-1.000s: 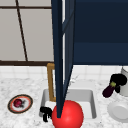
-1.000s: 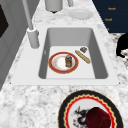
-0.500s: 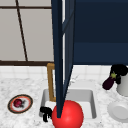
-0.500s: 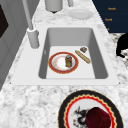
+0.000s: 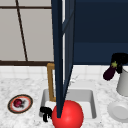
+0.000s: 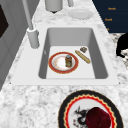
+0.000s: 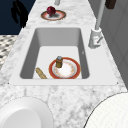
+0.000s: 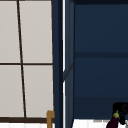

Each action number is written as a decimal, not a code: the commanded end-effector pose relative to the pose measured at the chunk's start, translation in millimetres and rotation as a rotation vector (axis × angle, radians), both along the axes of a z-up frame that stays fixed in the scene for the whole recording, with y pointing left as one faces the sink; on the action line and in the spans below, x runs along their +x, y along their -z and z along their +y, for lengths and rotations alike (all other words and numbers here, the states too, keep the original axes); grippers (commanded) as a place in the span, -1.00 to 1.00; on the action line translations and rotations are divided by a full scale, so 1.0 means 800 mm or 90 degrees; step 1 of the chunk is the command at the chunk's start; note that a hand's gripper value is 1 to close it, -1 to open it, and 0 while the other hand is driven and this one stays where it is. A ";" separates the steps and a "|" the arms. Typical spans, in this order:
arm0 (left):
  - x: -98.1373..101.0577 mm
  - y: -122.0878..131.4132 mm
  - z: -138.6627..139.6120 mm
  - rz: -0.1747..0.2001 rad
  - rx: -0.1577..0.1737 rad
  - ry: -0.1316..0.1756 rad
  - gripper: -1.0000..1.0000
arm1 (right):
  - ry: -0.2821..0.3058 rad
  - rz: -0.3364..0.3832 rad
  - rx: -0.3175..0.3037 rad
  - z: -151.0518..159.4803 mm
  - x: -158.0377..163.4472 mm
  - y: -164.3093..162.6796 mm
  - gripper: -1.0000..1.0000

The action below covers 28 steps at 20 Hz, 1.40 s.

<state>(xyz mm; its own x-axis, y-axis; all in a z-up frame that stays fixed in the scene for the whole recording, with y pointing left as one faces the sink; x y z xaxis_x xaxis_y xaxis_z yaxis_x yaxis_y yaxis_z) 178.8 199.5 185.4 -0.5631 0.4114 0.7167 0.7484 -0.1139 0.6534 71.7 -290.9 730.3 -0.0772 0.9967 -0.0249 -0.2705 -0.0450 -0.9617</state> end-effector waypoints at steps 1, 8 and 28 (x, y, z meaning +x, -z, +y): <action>0.000 0.000 0.000 0.000 0.000 0.000 0.00 | 0.026 0.014 -0.002 0.005 0.009 -0.037 1.00; 0.000 0.000 0.000 0.000 0.000 0.000 0.00 | 0.031 0.028 -0.010 0.014 0.041 -0.099 1.00; 0.000 0.000 0.000 0.000 0.000 0.000 0.00 | 0.040 0.021 -0.037 0.063 0.220 -0.163 1.00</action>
<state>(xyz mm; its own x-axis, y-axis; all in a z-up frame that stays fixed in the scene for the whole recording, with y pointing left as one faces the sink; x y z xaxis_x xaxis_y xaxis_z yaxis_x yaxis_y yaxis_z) 178.8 199.5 185.4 -0.5631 0.4114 0.7167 0.7484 -0.1139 0.6534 227.6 -249.0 860.4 -0.0635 0.9955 -0.0703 -0.3024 -0.0864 -0.9493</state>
